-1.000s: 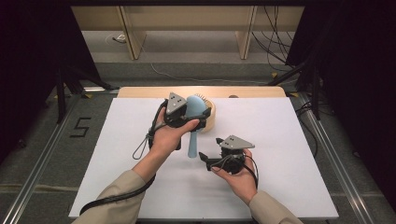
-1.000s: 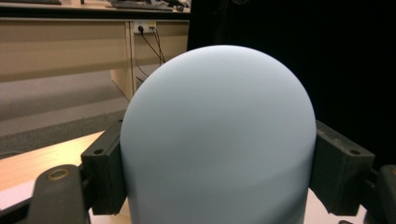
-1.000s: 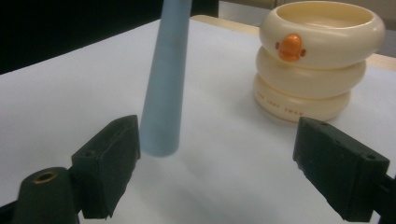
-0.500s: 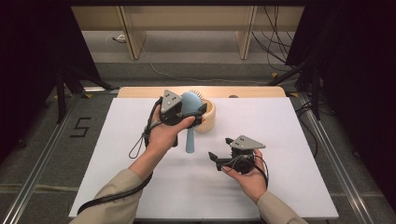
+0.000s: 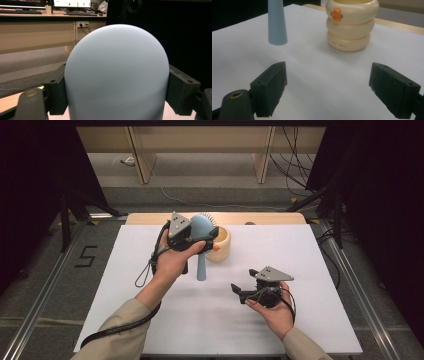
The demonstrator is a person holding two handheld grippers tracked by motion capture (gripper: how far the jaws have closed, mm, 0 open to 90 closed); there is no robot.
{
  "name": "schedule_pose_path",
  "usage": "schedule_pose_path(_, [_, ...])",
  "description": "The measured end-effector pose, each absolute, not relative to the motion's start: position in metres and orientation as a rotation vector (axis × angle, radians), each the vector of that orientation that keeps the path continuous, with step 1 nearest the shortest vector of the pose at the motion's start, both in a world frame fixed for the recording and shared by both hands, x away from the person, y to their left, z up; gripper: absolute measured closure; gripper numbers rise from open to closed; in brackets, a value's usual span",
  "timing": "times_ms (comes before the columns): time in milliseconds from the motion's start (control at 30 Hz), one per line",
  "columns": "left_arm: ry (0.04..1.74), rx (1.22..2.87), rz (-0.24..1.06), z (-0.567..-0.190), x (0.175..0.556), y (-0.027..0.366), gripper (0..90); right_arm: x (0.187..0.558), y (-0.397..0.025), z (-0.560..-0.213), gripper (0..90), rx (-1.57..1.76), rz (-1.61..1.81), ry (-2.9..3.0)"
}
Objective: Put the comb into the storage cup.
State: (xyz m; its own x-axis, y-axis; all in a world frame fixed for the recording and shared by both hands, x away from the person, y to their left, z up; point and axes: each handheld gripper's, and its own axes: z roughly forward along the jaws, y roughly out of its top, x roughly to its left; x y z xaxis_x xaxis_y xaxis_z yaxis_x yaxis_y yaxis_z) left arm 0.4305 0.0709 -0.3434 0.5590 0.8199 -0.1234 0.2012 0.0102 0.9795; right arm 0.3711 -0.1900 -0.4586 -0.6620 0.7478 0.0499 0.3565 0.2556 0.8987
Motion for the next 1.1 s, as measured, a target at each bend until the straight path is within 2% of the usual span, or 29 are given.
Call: schedule_pose_path(1100, [0.899,1.491,0.653,-0.335,0.443,0.080,19.7,0.362,-0.218,-0.457,15.8,1.057,1.392,2.097])
